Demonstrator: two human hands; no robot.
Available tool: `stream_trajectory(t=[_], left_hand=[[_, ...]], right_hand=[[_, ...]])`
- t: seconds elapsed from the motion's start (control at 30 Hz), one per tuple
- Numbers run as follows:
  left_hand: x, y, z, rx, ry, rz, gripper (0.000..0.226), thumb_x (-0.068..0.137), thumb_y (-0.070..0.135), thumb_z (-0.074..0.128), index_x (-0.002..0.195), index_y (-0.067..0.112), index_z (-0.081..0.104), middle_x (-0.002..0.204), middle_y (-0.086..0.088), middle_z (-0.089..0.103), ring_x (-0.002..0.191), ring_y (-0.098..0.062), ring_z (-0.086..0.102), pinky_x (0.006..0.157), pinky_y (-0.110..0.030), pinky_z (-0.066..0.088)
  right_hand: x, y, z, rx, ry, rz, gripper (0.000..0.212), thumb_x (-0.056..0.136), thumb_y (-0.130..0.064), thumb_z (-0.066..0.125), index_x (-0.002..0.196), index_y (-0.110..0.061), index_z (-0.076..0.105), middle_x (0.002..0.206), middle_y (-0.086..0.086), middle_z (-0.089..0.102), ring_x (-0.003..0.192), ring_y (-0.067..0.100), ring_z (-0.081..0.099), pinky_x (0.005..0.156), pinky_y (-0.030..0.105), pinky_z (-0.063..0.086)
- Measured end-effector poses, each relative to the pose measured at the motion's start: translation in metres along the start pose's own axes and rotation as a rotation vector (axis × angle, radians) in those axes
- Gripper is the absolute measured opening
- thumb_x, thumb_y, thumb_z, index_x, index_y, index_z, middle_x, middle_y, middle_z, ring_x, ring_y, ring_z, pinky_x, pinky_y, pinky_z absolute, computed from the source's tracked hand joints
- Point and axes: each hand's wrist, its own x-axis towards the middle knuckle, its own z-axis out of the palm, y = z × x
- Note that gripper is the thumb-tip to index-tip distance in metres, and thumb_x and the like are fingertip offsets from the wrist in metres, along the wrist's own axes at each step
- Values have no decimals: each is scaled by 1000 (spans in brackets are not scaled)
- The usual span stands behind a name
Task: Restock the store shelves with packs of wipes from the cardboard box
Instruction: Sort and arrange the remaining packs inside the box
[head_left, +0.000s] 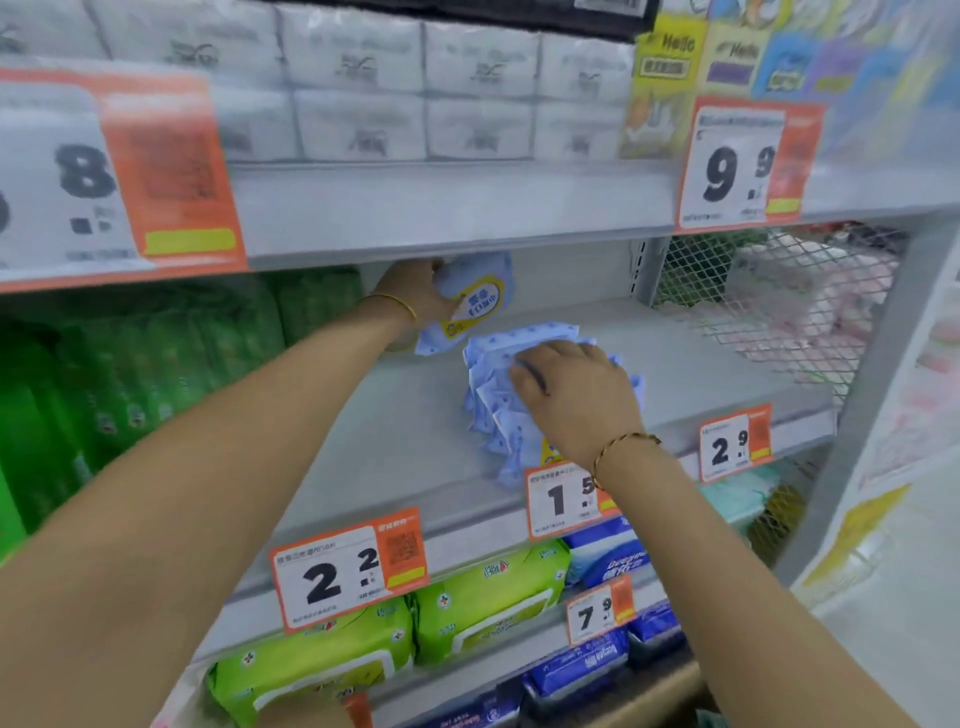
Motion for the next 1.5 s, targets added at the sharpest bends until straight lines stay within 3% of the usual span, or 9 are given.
stream_trajectory(t=[0.17,0.37,0.47,0.57,0.8,1.07,1.3,1.4,1.5], left_hand=[[17,8,34,27,-200,66,42,76,7,69,118,7,61,116,-13,63,99,-24,60,75,-23,45],[14,-4,40,-272,-321,-161,38,90,9,55,127,13,56,75,1,55,43,2,52,39,-9,41],[3,5,32,-272,-307,-184,36,91,18,54,127,16,56,97,-1,62,86,-13,64,67,-16,50],[-17,23,27,-114,-85,-54,36,91,12,50,127,11,56,129,-5,57,119,-20,54,91,-20,40],[-216,58,77,-168,253,555,32,80,14,49,108,14,64,116,2,63,108,-11,50,96,-13,30],[-311,-15,239,338,-877,509,36,90,23,39,121,18,57,124,-6,55,115,-28,51,92,-41,45],[-303,-51,265,562,-929,480,28,96,22,39,118,16,56,120,-8,53,106,-30,54,83,-45,50],[-307,-50,267,548,-933,495,30,98,23,36,122,17,52,123,-6,52,110,-28,52,79,-42,50],[-312,-50,269,584,-958,526,30,98,23,36,125,17,49,124,-6,51,114,-28,49,81,-42,48]], right_hand=[[0,2,4,-22,12,-17,63,90,-48,9,121,-24,58,125,-2,56,119,25,45,95,33,33],[0,4,7,28,1,-23,51,97,-43,18,128,-24,54,129,-1,54,124,25,41,108,37,28],[0,5,10,28,25,-36,61,92,-48,11,127,-23,55,128,0,55,124,26,43,108,38,29],[-8,4,7,93,224,-62,67,84,-49,13,109,-15,66,114,5,64,113,30,54,104,44,36],[-122,61,8,281,709,36,29,86,-16,44,104,-9,66,106,9,65,98,30,56,84,39,42],[-261,132,185,276,-542,624,25,90,-12,47,110,-5,59,116,18,62,109,33,57,86,35,45],[-337,137,291,67,-1264,545,46,96,1,35,141,-8,36,99,15,60,61,22,46,61,29,38],[-351,148,306,4,-1354,592,13,92,-8,50,84,-17,54,65,3,31,53,13,25,67,28,34],[-349,145,314,12,-1440,489,36,94,-18,53,63,-20,34,70,2,38,65,22,39,80,31,32]])
